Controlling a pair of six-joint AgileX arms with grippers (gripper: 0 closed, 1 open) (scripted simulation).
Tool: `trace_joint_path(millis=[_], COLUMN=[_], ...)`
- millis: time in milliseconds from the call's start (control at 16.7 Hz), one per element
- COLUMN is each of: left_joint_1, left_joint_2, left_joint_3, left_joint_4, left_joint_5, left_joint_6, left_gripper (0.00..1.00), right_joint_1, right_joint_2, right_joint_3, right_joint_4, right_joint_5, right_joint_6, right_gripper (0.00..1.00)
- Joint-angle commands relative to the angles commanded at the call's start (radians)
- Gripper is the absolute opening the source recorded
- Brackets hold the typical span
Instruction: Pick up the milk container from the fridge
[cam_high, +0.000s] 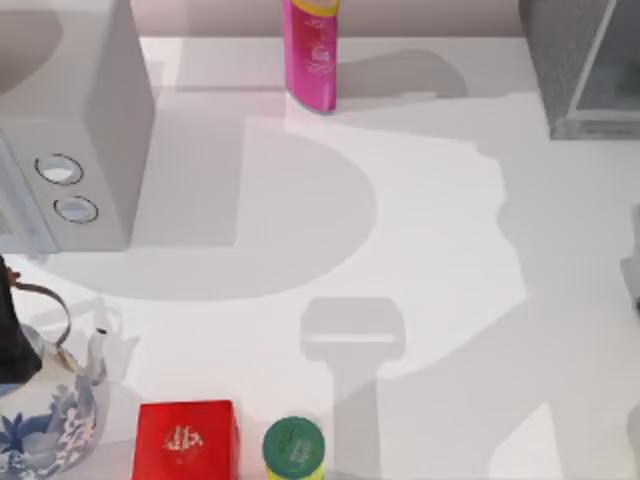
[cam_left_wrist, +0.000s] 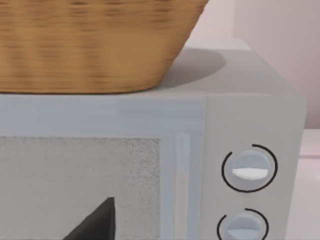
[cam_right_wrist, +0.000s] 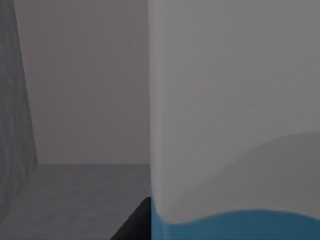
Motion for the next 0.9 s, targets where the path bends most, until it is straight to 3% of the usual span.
trace_joint_path(millis=[480,900], left_joint_1=[0.000,0.000], left_joint_2=[0.000,0.000], left_joint_3=[0.000,0.000], left_joint_4=[0.000,0.000], left_joint_5=[0.000,0.000], left_joint_6=[0.000,0.000], left_gripper=[1.00,1.00], right_joint_1=[0.000,-0.004], right_joint_2=[-0.114,-0.136], right_joint_3=[0.028,-0.003], right_joint_4=[-0.145,-0.134], right_joint_5=[-0.001,-0.006], right_joint_6=[0.001,0.002], right_gripper=[0.00,0.00])
